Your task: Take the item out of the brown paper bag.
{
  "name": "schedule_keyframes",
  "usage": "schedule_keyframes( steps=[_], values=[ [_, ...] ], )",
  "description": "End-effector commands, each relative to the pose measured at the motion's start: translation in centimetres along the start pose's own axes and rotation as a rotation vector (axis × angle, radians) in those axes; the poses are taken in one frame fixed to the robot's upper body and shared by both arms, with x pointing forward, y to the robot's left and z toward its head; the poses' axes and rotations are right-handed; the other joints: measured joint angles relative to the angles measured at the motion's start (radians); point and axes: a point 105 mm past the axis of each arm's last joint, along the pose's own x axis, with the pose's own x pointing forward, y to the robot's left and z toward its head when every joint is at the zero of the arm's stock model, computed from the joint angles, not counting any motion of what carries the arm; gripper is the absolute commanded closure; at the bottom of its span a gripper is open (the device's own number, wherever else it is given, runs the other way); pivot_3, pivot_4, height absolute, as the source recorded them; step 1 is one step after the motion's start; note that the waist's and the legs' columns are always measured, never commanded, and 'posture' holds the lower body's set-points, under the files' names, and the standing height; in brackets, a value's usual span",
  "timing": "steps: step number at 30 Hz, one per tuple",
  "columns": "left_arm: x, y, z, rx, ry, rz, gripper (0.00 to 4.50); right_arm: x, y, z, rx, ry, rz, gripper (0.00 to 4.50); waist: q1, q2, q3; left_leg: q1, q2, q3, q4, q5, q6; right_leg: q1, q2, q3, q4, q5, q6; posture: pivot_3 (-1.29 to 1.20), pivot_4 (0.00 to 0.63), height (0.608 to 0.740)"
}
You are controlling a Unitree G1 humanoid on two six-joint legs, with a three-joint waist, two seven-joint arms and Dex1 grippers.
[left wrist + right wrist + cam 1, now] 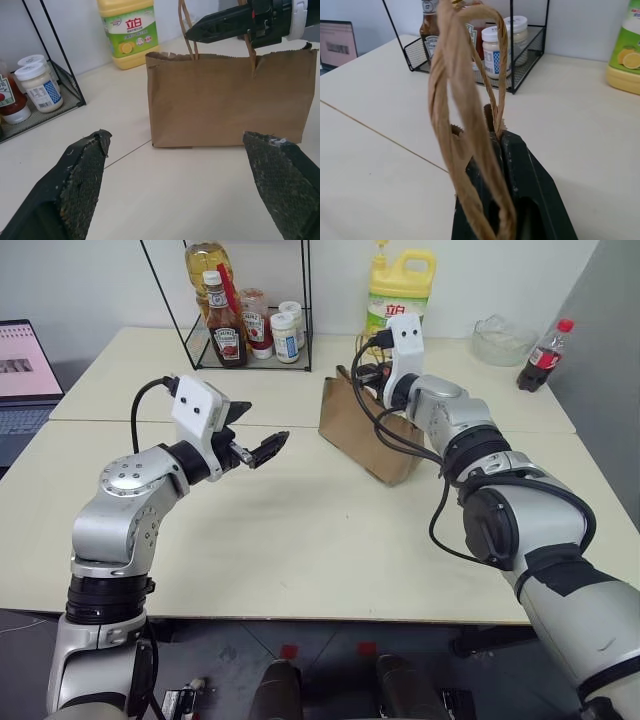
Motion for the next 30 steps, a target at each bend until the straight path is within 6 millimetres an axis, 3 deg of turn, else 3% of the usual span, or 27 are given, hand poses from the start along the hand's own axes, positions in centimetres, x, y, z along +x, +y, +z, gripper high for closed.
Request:
schedule_keyframes(
  steps=[1, 6, 13, 24, 30],
  values=[
    [-0.5, 0.2, 1.4, 0.032, -0.05, 0.014, 0.0, 0.0, 1.2, 3.3, -0.02, -0.095, 0.071, 4.45, 0.0, 0.0, 0.0, 0.0, 0.0, 0.0, 0.0, 0.0, 0.0, 0.0, 0.0, 0.0, 0.0, 0.0, 0.0, 0.0, 0.15, 0.74],
    [-0.8, 0.1, 1.0, 0.017, -0.039, 0.017, 0.0, -0.1, 2.3, 4.4, -0.02, -0.139, 0.142, 4.45, -0.002, 0.0, 0.0, 0.0, 0.0, 0.0, 0.0, 0.0, 0.0, 0.0, 0.0, 0.0, 0.0, 0.0, 0.0, 0.0, 0.15, 0.74],
    [-2.2, 0.7, -0.5, -0.02, -0.008, 0.062, 0.0, -0.1, 5.5, 5.9, -0.034, -0.196, 0.324, 4.45, -0.009, 0.0, 0.0, -0.001, 0.0, 0.001, 0.0, 0.0, -0.001, -0.003, 0.0, 0.001, 0.002, 0.0, 0.0, 0.0, 0.15, 0.74],
    [-4.4, -3.8, -2.5, -0.124, 0.036, 0.023, 0.0, 0.3, 9.9, 5.8, -0.087, -0.22, 0.49, 4.45, -0.022, 0.0, 0.0, -0.001, 0.0, 0.001, 0.0, 0.0, 0.0, -0.004, 0.0, 0.001, 0.007, 0.0, -0.001, 0.0, 0.15, 0.74],
    [-5.3, -4.6, -2.9, -0.17, 0.037, 0.086, 0.0, 0.3, 12.3, 6.5, -0.079, -0.259, 0.564, 4.45, -0.022, 0.0, 0.0, -0.001, 0.0, 0.001, 0.0, 0.0, 0.0, -0.004, 0.0, 0.001, 0.007, 0.0, -0.001, 0.0, 0.15, 0.74]
  ],
)
